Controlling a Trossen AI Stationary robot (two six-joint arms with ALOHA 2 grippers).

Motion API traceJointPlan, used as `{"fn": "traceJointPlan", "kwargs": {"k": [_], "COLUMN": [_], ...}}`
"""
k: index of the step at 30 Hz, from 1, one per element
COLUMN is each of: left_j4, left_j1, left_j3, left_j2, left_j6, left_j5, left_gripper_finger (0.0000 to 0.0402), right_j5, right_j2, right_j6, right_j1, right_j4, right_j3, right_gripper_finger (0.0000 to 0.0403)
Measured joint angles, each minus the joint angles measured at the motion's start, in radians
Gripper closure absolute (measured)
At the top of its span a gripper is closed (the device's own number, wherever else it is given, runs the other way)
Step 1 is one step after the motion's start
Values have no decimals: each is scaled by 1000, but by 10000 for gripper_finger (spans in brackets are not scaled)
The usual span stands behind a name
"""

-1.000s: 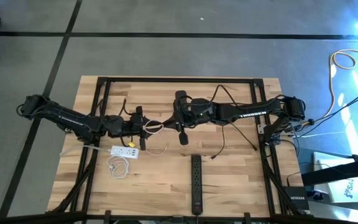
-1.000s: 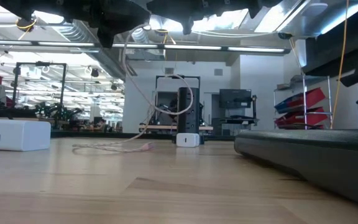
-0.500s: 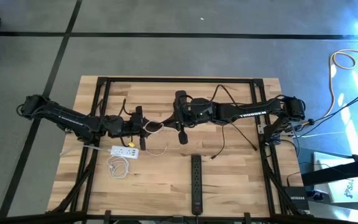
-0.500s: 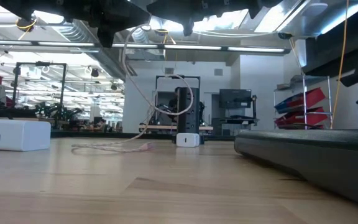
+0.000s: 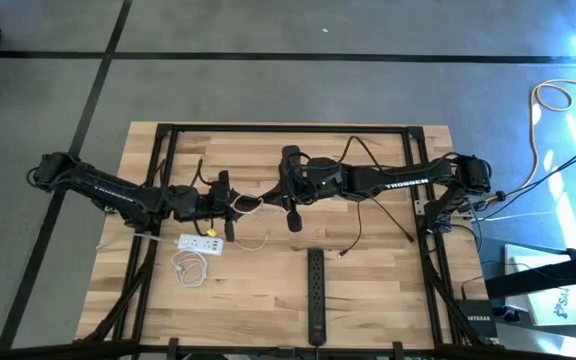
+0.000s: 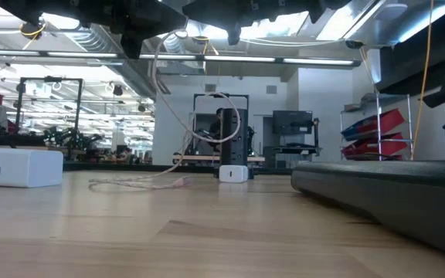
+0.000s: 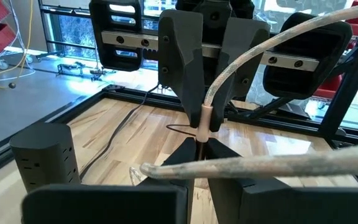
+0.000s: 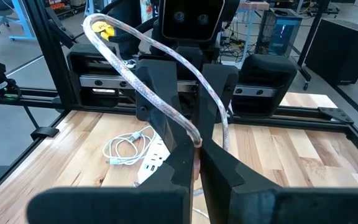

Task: Insert USB
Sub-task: Insert the pink USB cable into the white USB adapter

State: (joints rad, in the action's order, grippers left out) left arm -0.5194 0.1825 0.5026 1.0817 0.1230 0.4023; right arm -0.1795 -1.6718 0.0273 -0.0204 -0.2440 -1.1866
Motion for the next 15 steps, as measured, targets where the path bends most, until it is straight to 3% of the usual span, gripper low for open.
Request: {"fn": "traceJointPlan", "kwargs": {"k": [7,15], "left_j4": [-1,-1], "left_j1": [0,0], "left_j3": [0,0], "left_j2": [0,0], "left_j6": [0,0], "left_j5": [9,16], "left_gripper_finger": [378,341], "right_j5": [0,0], "right_j2": [0,0], "right_j6": [-23,-23], "right_j1": [0,0], "right_j4": [0,1], "right_j3": [0,0], "right_gripper_finger": [402,402]}}
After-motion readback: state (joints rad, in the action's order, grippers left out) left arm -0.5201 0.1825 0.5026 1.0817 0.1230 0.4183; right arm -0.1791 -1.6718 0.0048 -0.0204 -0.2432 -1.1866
